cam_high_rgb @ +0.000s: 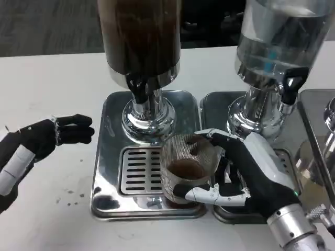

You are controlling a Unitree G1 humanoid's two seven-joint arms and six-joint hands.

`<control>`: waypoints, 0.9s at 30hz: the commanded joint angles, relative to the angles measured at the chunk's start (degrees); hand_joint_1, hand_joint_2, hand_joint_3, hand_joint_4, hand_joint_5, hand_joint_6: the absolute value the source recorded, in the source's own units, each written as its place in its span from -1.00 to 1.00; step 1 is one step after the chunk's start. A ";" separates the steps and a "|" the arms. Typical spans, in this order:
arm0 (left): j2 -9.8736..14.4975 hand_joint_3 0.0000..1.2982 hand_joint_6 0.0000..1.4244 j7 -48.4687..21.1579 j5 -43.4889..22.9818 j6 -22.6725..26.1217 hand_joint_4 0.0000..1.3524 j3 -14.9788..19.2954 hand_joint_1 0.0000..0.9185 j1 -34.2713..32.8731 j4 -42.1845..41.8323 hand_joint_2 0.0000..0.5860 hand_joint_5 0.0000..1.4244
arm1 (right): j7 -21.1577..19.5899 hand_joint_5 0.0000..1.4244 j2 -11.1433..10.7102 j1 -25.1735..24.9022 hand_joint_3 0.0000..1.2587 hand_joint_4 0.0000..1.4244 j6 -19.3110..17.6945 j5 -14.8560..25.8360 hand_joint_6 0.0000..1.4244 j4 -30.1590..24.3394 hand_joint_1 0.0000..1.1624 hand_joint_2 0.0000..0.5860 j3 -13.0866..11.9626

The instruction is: Grasp the cup under the faucet to collect the drink, then remove the cup.

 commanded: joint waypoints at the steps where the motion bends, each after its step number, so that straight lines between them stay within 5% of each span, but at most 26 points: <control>1: 0.38 -0.43 -0.66 0.25 1.64 -1.34 -0.48 -0.72 -1.00 0.56 -1.21 -0.68 -0.51 | 0.78 0.53 -1.03 0.45 0.31 0.25 -0.25 2.08 0.89 -2.74 0.52 -0.33 -1.70; 27: 3.20 -0.46 -0.66 0.19 4.10 -7.19 -0.54 -1.68 -1.00 3.92 -8.22 -0.68 -0.55 | 7.51 0.49 -5.12 5.82 0.36 0.29 1.50 6.65 0.87 -12.98 0.67 -0.50 -7.65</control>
